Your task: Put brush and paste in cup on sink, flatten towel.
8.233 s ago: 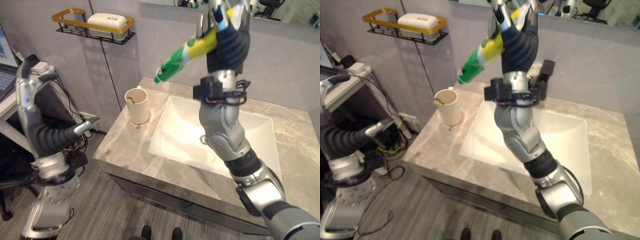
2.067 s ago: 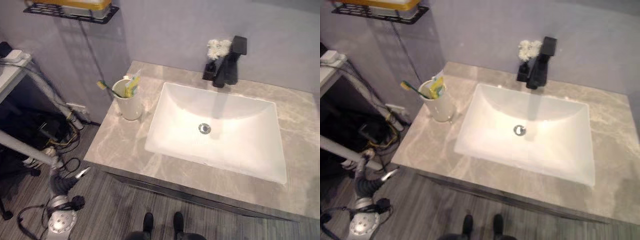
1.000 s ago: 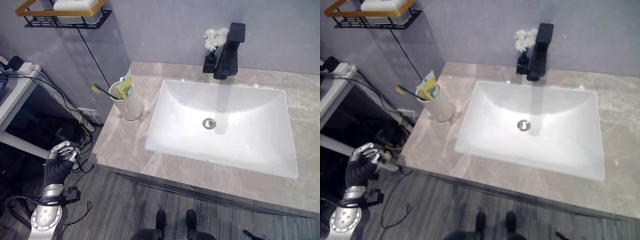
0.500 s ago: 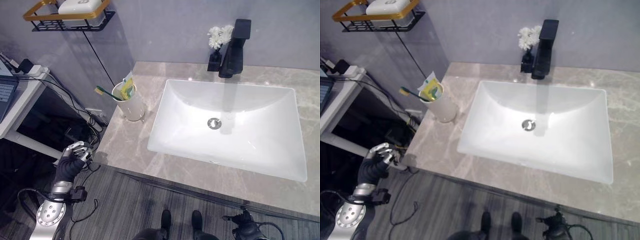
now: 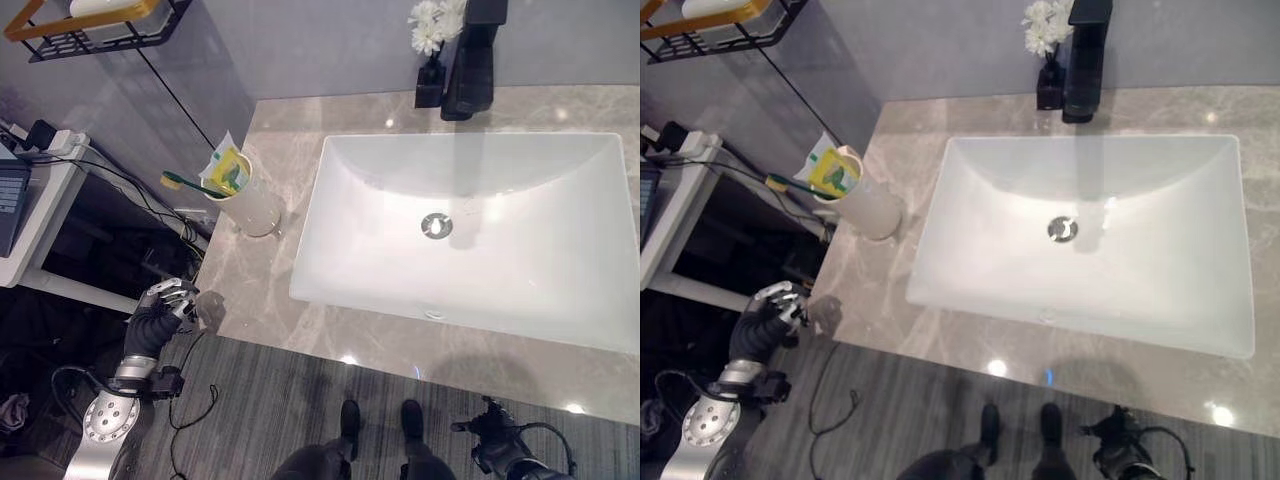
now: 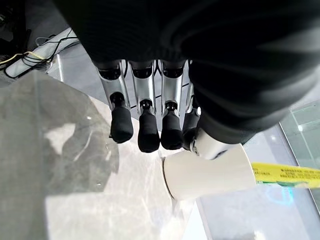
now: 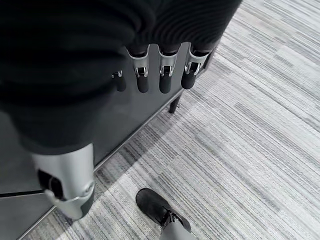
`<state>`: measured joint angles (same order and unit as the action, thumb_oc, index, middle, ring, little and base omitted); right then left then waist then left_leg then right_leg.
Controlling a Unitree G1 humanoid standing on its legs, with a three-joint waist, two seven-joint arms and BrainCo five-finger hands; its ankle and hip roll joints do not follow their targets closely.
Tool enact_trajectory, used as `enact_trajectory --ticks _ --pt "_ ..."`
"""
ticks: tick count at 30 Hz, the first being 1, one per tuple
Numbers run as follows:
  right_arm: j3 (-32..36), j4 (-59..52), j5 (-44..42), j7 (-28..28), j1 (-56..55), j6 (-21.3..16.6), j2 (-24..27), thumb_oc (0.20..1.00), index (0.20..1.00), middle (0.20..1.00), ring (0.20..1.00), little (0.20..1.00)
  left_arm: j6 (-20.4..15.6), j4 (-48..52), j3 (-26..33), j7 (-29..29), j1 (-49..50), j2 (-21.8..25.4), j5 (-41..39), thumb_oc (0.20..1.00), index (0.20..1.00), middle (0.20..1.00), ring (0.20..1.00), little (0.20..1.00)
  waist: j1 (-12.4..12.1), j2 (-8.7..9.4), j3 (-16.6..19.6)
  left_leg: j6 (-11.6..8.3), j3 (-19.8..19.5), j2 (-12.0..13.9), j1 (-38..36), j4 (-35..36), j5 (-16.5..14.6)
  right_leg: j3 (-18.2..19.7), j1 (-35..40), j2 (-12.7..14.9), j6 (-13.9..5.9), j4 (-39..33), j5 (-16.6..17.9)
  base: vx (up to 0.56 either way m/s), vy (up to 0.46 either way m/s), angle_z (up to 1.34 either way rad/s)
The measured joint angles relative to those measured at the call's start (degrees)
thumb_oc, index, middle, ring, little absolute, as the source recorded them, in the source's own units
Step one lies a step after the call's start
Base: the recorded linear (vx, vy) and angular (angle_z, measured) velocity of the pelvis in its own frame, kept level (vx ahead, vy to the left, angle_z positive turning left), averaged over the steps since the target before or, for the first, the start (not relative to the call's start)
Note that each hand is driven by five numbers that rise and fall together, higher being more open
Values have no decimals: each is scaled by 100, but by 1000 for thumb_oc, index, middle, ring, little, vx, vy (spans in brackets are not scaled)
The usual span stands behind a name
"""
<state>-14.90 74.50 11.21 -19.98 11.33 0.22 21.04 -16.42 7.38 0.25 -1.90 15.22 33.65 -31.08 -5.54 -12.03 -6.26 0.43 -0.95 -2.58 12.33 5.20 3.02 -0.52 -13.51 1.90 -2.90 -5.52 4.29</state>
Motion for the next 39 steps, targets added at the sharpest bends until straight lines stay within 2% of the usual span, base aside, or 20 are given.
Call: enact_trajectory --ticks 6,16,26,31,39 --pt "-79 -13 -142 2 57 -31 33 1000 1000 1000 1000 1000 -21 -405 -380 -14 -544 35 5 200 200 200 200 200 9 -20 -2 -5 2 -3 142 -1 28 3 -144 0 7 2 32 0 0 0" --pt "-149 -201 -186 -20 219 -45 127 1000 1000 1000 1000 1000 -37 -732 -556 -185 -1219 32 22 200 200 200 200 200 188 -260 -150 -10 27 -15 194 -1 37 23 -204 16 3 42 47 7 7 -1" --pt "-159 -339 -268 -115 272 -44 129 1000 1000 1000 1000 1000 -100 -862 -573 -307 -1757 12 19 200 200 200 200 200 339 -254 -238 -20 153 -24 295 -1 47 141 -343 22 -7 48 79 11 10 -6" --pt "-59 -364 -402 -127 288 -48 120 1000 1000 1000 1000 1000 -222 -1101 -550 -429 -1978 -218 -55 200 200 200 200 200 373 -247 -242 -24 159 -23 296 -1 49 157 -348 22 -7 48 80 0 0 0" --pt "-32 -429 -647 -232 352 -65 30 1000 1000 1000 1000 1000 -402 -1462 -495 -684 -2257 -240 -56 200 200 200 200 200 483 -151 -314 -24 312 -4 288 0 49 263 -375 2 -12 0 92 5 -5 -4"
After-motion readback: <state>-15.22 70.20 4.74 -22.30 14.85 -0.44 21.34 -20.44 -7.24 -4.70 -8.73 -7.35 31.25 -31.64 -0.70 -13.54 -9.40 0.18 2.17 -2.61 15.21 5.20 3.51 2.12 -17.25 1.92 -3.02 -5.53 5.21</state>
